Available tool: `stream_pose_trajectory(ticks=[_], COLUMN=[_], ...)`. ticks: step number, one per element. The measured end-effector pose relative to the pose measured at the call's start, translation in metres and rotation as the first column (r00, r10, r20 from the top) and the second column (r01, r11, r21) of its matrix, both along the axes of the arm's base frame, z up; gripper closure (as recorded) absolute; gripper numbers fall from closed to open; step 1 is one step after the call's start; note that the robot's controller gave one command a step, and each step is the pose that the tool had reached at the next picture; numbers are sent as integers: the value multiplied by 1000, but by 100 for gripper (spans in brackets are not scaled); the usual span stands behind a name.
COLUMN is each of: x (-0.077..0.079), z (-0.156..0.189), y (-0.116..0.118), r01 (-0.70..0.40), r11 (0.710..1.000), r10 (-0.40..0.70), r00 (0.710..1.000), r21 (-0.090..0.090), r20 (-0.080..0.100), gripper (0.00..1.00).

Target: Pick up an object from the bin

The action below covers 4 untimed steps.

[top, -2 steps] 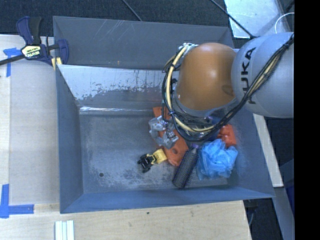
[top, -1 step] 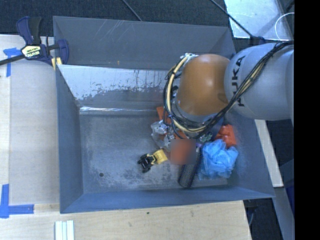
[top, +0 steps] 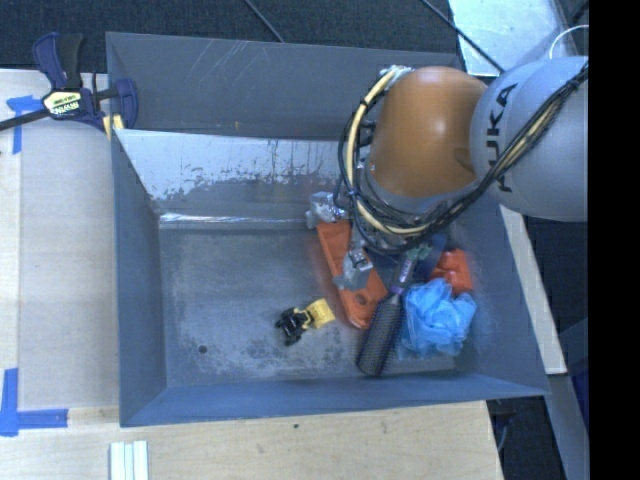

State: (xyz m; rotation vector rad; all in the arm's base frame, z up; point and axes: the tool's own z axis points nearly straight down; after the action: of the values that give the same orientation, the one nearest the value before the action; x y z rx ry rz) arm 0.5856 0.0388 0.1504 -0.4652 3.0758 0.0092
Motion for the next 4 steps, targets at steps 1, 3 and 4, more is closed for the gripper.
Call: stream_pose_trajectory(ticks=[1, 3, 4], x=[0, 2, 5], z=[0, 0, 1], y=[0, -9, -5], r01=[0, 36, -96], r11=[1000, 999, 995], r10=[0, -36, 96], r00=[1000, 999, 995], r21=[0, 3, -1], r20=[0, 1, 10], gripper=[0, 0, 0])
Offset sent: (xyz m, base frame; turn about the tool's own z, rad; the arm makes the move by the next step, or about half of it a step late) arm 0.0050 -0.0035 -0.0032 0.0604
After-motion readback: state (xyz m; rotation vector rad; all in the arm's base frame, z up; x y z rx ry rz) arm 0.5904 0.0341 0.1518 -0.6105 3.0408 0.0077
